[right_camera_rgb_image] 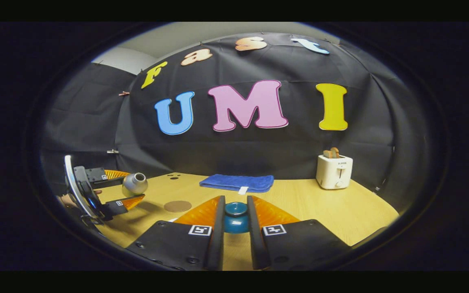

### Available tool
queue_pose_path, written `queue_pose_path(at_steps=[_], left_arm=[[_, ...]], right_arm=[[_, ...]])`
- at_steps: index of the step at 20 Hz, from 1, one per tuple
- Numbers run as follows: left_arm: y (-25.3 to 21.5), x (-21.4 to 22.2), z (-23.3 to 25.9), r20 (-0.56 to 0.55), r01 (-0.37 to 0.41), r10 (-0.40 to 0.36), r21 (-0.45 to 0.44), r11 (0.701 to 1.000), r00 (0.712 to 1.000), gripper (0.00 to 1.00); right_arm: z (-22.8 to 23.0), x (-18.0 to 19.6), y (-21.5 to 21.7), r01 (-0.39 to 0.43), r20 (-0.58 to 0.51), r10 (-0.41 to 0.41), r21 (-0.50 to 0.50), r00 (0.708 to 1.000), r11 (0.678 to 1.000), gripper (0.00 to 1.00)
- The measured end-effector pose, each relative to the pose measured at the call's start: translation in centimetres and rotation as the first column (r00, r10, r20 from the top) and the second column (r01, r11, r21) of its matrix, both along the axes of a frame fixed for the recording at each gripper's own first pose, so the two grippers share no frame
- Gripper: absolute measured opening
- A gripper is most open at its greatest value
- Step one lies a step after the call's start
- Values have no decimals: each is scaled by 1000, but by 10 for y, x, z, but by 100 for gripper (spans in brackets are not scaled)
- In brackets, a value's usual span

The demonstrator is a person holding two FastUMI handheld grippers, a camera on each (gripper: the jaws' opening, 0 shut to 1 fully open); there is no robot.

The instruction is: Open the teacup lid with one hand, grasp the water bottle and pour water into the teacup with the other hand; after pouring, place the water bottle on the coaster and then close the teacup lid.

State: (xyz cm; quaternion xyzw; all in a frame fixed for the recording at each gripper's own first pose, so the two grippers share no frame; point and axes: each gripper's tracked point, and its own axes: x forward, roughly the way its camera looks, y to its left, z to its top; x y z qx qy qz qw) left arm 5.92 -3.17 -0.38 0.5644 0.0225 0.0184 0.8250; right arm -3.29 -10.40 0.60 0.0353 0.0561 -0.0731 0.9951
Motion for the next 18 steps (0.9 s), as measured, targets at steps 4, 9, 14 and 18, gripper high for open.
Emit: queue_pose_path(at_steps=[4,9,14,18], left_arm=[[-11,2,2,-2,31,-31,201,979,1000,80],[-14,7,0,-24,62,-57,389,919,998,80],[-23,9,1,-19,78,-78,482,873,997,80],[-24,12,6,-13,84,-92,557,827,996,80]], right_arm=[[3,-3,-4,8,13,-8,6,1000,1000,31],[6,-6,-9,18,24,-18,14,1000,1000,31],[7,-7,-9,19,25,-19,17,999,1000,31],[8,-7,-10,21,30,-22,20,999,1000,31]])
